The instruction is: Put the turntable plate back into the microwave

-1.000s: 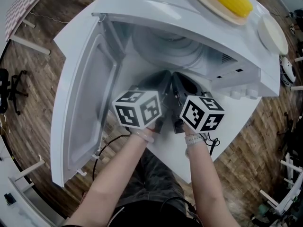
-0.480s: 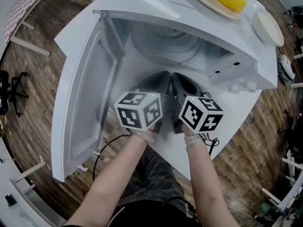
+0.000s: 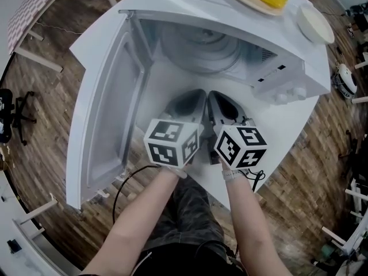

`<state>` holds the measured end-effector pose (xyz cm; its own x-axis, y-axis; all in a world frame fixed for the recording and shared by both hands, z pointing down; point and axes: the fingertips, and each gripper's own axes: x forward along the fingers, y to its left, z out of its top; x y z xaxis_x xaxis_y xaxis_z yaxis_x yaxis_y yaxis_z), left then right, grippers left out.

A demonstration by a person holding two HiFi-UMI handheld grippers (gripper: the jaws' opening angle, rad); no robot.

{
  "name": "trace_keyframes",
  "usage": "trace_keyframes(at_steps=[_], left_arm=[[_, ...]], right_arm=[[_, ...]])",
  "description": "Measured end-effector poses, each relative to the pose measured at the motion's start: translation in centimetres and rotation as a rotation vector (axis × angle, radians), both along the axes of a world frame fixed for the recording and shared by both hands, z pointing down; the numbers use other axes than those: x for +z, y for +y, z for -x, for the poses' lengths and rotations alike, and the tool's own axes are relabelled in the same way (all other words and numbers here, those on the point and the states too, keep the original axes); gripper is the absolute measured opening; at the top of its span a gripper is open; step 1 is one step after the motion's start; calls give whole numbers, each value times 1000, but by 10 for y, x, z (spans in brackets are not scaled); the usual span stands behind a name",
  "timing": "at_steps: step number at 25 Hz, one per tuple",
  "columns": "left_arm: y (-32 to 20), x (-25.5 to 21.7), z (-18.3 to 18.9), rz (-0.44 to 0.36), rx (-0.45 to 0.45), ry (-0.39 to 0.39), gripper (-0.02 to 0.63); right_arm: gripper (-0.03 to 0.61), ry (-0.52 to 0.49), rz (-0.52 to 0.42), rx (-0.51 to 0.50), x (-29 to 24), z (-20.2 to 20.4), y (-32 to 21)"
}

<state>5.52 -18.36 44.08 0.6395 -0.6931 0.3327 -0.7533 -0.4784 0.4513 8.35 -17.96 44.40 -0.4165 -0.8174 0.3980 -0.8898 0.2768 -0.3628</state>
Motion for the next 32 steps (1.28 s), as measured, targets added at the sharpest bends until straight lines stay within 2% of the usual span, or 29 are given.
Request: trace_keyframes(at_steps=[12, 17, 26, 32], left_arm=[[57, -25, 14, -110, 6, -12, 17], [88, -38, 25, -135, 22, -4, 17], [141, -78, 41, -178, 21, 36, 17], [176, -120, 46, -232, 51, 62, 17]], right_arm=[[21, 75, -94, 0, -26, 17, 56], [21, 63, -126, 27, -39, 26, 87], [21, 123, -199, 24, -81, 43, 140], [20, 95, -226, 44, -115, 50, 176]])
